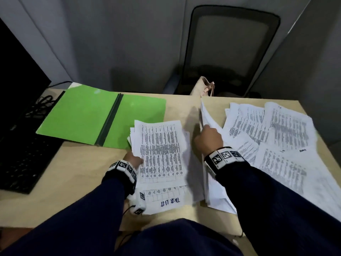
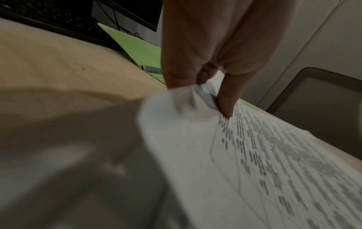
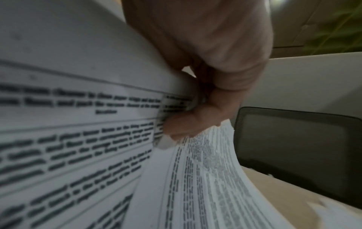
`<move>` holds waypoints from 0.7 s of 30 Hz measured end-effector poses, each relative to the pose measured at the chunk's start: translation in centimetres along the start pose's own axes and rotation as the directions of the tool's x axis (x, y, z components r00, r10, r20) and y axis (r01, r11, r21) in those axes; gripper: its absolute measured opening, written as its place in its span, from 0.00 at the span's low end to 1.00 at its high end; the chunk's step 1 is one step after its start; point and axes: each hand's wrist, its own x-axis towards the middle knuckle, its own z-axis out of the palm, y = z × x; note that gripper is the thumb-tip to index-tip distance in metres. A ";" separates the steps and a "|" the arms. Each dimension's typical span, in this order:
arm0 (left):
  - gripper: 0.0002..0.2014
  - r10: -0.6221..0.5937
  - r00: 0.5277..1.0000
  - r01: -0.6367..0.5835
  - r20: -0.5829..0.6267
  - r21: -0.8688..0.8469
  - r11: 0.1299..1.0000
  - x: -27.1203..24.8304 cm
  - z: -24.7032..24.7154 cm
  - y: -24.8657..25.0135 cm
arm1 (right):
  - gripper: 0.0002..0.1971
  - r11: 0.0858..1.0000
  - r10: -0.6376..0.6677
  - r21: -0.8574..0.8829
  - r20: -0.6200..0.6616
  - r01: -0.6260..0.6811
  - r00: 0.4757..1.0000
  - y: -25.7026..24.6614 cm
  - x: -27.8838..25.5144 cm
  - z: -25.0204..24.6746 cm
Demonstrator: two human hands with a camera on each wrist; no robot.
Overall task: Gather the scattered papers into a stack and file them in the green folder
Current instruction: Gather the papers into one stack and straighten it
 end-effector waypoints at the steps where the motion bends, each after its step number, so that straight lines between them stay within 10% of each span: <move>1: 0.22 0.019 1.000 -0.019 0.004 -0.007 1.000 0.5 -0.1 -0.1 | 0.16 1.000 -0.006 0.027 0.025 0.005 1.000 -1.6 -0.3 0.7; 5: 0.18 0.114 0.993 -0.109 0.036 -0.117 0.987 -1.1 -1.4 1.5 | 0.19 0.983 -0.046 0.185 0.251 -0.001 0.967 -6.1 -1.8 4.8; 8: 0.22 0.080 0.995 -0.064 0.058 -0.235 0.970 -1.0 -1.8 1.8 | 0.27 0.817 -0.098 0.521 0.548 -0.247 0.831 -7.1 -2.1 7.6; 12: 0.62 -0.074 0.981 0.157 0.180 -0.512 0.844 6.4 0.0 -2.2 | 0.27 0.919 -0.059 0.385 0.339 -0.081 0.939 -4.8 0.5 8.2; 21: 0.52 0.026 0.980 0.037 0.197 -0.311 0.950 3.2 -1.3 -0.6 | 0.30 0.975 0.199 -0.121 0.125 -0.184 0.972 3.4 8.0 6.1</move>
